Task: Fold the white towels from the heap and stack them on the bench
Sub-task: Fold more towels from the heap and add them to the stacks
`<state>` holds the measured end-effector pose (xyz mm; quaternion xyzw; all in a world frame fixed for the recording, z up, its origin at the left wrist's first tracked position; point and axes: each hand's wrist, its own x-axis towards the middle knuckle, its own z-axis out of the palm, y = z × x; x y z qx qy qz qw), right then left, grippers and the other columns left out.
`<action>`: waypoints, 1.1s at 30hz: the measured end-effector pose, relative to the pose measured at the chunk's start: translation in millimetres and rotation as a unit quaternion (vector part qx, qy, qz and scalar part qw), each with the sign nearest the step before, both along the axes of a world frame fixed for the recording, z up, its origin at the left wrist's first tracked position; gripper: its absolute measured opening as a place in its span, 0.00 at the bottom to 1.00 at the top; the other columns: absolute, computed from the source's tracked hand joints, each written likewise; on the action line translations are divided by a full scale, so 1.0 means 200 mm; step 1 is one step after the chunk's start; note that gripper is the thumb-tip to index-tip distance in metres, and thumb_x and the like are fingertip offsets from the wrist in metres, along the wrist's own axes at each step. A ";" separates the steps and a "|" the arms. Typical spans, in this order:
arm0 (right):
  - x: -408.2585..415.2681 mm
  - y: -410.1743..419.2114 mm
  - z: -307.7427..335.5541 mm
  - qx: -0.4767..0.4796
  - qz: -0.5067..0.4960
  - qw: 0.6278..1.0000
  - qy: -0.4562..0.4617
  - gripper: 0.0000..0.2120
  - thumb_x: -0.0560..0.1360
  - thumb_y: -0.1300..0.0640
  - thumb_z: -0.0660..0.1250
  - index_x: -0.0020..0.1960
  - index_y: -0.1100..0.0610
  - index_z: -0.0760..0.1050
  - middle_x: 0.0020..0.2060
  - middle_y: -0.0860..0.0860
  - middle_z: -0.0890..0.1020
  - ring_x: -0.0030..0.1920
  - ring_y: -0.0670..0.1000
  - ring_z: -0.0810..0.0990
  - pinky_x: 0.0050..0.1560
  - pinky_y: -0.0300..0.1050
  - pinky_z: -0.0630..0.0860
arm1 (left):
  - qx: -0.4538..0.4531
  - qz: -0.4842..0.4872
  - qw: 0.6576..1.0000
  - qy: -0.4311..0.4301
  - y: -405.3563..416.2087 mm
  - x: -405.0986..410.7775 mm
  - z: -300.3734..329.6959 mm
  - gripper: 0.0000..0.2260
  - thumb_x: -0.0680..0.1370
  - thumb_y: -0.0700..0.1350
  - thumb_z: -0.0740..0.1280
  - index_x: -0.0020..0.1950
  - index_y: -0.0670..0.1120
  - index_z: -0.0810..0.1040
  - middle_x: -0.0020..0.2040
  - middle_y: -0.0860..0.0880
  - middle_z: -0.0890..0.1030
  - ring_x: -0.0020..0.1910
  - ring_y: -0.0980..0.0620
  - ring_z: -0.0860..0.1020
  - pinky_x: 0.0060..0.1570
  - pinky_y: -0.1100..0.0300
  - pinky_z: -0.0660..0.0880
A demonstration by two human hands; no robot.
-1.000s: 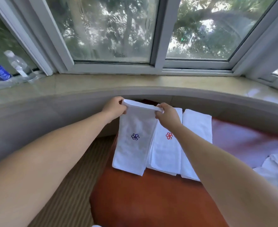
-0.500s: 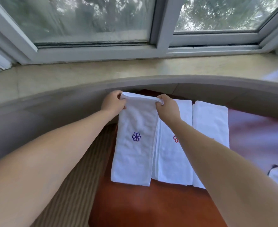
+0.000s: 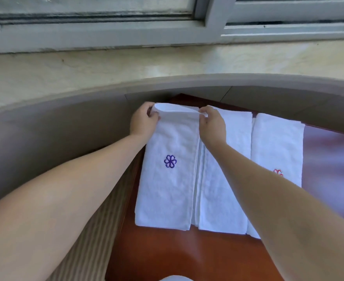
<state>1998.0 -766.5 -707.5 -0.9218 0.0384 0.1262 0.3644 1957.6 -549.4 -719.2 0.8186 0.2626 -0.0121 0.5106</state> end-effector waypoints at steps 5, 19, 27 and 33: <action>0.00 0.00 -0.07 -0.002 0.034 0.999 0.036 0.24 0.83 0.60 0.59 0.78 0.50 0.64 0.78 0.51 0.63 0.55 0.46 0.74 0.49 0.41 0.71 | -0.059 -0.051 0.996 0.051 0.00 0.05 -0.07 0.24 0.81 0.43 0.65 0.76 0.54 0.67 0.72 0.53 0.73 0.57 0.58 0.80 0.62 0.53 0.77; -0.44 -0.06 -0.19 -0.207 0.291 0.933 0.042 0.30 0.83 0.48 0.60 0.82 0.46 0.54 0.83 0.50 0.48 0.83 0.55 0.44 0.81 0.53 0.49 | 0.310 -0.489 0.810 0.089 -0.08 -0.40 -0.19 0.32 0.83 0.62 0.58 0.83 0.61 0.48 0.84 0.51 0.39 0.82 0.46 0.37 0.79 0.47 0.39; -1.06 -0.16 -0.10 -0.248 0.333 0.906 0.087 0.38 0.79 0.41 0.65 0.83 0.46 0.52 0.83 0.49 0.44 0.83 0.55 0.44 0.81 0.51 0.48 | 0.330 -0.483 0.798 0.142 -0.15 -1.09 -0.15 0.34 0.82 0.63 0.58 0.83 0.62 0.44 0.82 0.52 0.32 0.81 0.47 0.32 0.80 0.44 0.37; -1.55 -0.20 -0.02 -0.253 0.317 0.907 0.116 0.35 0.81 0.46 0.64 0.83 0.48 0.53 0.83 0.51 0.47 0.83 0.56 0.45 0.81 0.53 0.49 | 0.325 -0.459 0.808 0.176 -0.29 -1.52 -0.09 0.31 0.84 0.55 0.58 0.83 0.60 0.46 0.83 0.50 0.36 0.82 0.45 0.35 0.79 0.41 0.39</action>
